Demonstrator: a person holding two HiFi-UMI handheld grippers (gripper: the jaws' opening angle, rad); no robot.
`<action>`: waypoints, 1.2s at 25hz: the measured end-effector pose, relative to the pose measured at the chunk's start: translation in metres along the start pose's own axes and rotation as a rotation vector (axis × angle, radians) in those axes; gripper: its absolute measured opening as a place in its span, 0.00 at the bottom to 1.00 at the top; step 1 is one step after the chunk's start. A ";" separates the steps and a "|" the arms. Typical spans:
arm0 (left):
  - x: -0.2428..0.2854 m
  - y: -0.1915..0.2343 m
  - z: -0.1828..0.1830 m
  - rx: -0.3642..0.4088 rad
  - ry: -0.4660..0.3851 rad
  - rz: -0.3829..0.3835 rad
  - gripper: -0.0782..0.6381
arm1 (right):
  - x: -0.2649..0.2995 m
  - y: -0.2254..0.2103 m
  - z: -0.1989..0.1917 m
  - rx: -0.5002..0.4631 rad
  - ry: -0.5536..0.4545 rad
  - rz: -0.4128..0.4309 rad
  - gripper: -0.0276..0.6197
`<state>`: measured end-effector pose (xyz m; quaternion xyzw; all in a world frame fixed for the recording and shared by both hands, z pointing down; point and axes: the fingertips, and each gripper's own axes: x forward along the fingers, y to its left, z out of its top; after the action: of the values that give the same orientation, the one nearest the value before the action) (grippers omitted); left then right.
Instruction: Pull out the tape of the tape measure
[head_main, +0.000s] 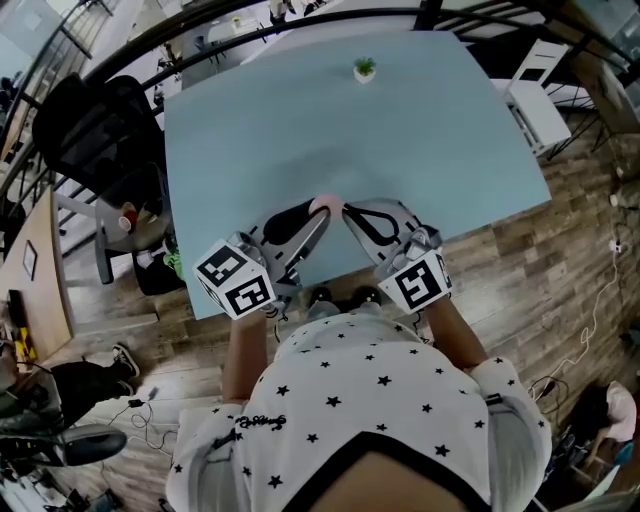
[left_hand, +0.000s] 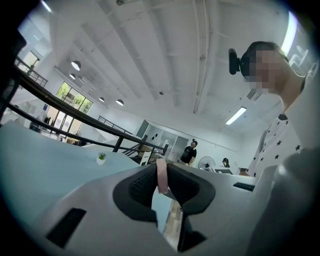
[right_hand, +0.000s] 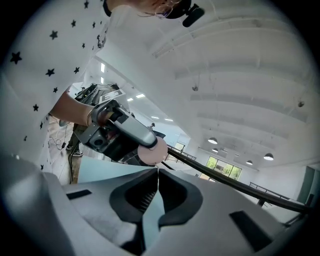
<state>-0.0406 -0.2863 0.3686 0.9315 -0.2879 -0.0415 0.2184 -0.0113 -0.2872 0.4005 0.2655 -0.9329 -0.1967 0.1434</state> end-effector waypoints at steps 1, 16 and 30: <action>-0.001 0.001 0.000 -0.001 -0.002 0.003 0.23 | -0.001 -0.002 -0.002 0.005 0.000 -0.007 0.05; -0.010 0.007 0.007 0.021 -0.036 0.043 0.23 | -0.010 -0.031 -0.024 0.051 0.078 -0.134 0.05; -0.022 0.014 0.022 0.062 -0.068 0.082 0.23 | -0.029 -0.063 -0.034 0.089 0.110 -0.232 0.05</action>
<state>-0.0701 -0.2931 0.3532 0.9232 -0.3344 -0.0552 0.1811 0.0523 -0.3303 0.3978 0.3883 -0.8944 -0.1556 0.1584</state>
